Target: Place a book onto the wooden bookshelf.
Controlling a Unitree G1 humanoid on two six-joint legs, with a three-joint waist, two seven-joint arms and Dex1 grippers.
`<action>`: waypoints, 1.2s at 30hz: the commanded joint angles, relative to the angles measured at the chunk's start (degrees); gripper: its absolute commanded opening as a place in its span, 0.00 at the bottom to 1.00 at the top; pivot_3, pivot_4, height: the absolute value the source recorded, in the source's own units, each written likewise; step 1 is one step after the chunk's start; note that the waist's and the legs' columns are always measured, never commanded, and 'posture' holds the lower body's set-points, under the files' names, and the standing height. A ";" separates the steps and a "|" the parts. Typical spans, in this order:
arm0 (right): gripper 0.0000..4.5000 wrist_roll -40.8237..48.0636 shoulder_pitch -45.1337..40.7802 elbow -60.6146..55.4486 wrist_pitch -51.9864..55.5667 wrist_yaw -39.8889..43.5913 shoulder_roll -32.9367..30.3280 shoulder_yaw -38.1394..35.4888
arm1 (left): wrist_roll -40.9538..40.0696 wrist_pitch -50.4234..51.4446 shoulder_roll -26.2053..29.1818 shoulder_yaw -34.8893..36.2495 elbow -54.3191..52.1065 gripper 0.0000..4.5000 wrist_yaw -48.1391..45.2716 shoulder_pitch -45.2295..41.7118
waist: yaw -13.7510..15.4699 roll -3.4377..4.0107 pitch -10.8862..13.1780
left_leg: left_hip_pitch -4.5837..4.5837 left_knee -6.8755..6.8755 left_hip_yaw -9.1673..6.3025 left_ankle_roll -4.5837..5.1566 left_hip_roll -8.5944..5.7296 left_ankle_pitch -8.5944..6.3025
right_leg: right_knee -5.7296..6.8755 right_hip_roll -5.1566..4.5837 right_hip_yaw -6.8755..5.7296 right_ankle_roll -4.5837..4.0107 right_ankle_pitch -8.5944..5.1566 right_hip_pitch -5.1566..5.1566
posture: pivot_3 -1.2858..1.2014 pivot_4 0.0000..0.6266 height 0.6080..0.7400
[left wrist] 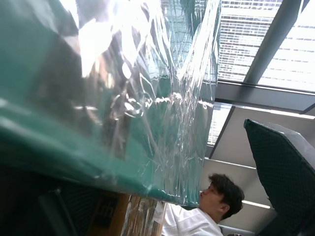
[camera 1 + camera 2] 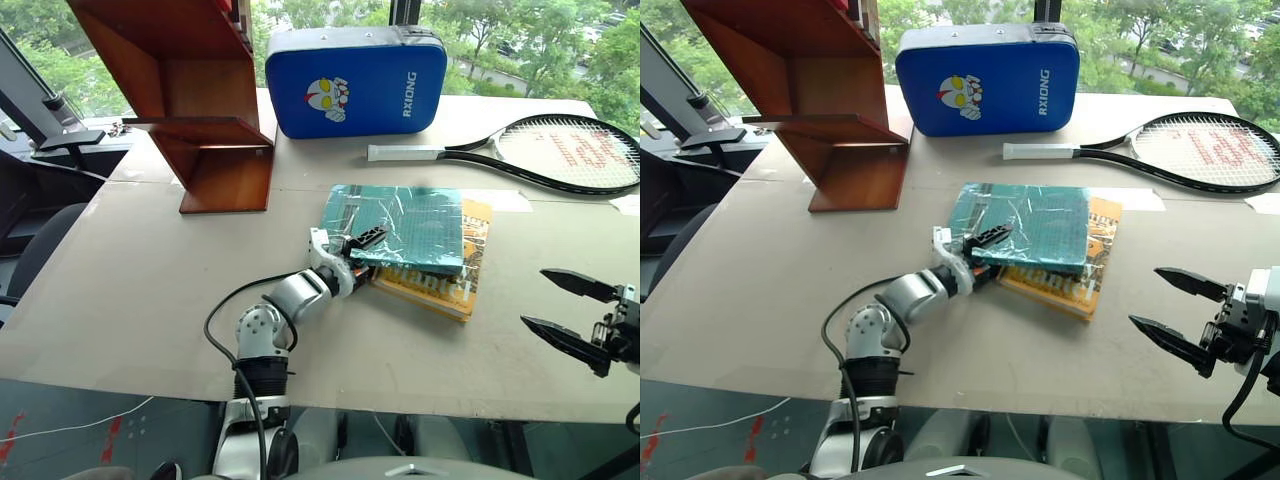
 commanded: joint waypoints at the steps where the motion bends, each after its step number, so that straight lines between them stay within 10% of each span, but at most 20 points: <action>1: 1.00 -0.52 -0.37 -1.84 -1.65 -0.77 0.97 -1.70 | 2.06 -1.30 -2.02 0.20 1.46 0.74 -0.98 0.43 | -0.02 -0.08 0.05 | 0.00 0.00 0.00 0.00 -0.01 0.00 | 0.00 0.00 0.00 0.00 0.00 0.01 | 0.52 0.24 1.00; 9: 1.00 -1.71 -1.25 -1.22 -2.33 -0.57 1.82 -0.77 | -0.19 -0.08 0.70 2.07 -8.68 0.01 -2.77 3.61 | -0.61 -0.11 0.10 | 0.01 -0.02 0.00 -0.07 0.06 0.04 | 0.03 0.03 0.02 0.01 0.00 -0.03 | 0.52 0.24 1.00; 20: 1.00 0.90 -11.92 3.46 0.07 -2.88 3.11 1.74 | 49.69 -13.00 26.41 -20.92 -37.67 0.01 -20.03 -1.62 | -1.56 -0.42 0.50 | -0.02 -0.09 -0.02 -0.18 0.00 0.10 | 0.02 0.04 0.03 0.00 0.01 -0.06 | 0.52 0.24 1.00; 30: 1.00 -0.70 -20.54 8.56 -0.42 -2.05 3.86 6.86 | 112.19 -33.45 48.24 -36.72 -35.51 0.01 -20.85 -13.64 | -1.58 -0.39 0.94 | -0.19 -0.53 0.04 -0.23 0.02 0.14 | -0.03 0.05 0.10 -0.01 0.01 -0.44 | 0.52 0.24 1.00; 36: 1.00 2.58 -26.63 10.09 2.28 -3.72 4.99 7.46 | 127.08 -37.79 55.05 -36.51 -34.02 0.01 -34.56 -16.81 | -1.55 -0.39 0.94 | -0.99 -0.51 0.02 -0.24 0.02 0.16 | -0.01 0.03 0.02 0.00 0.02 -1.25 | 0.52 0.24 1.00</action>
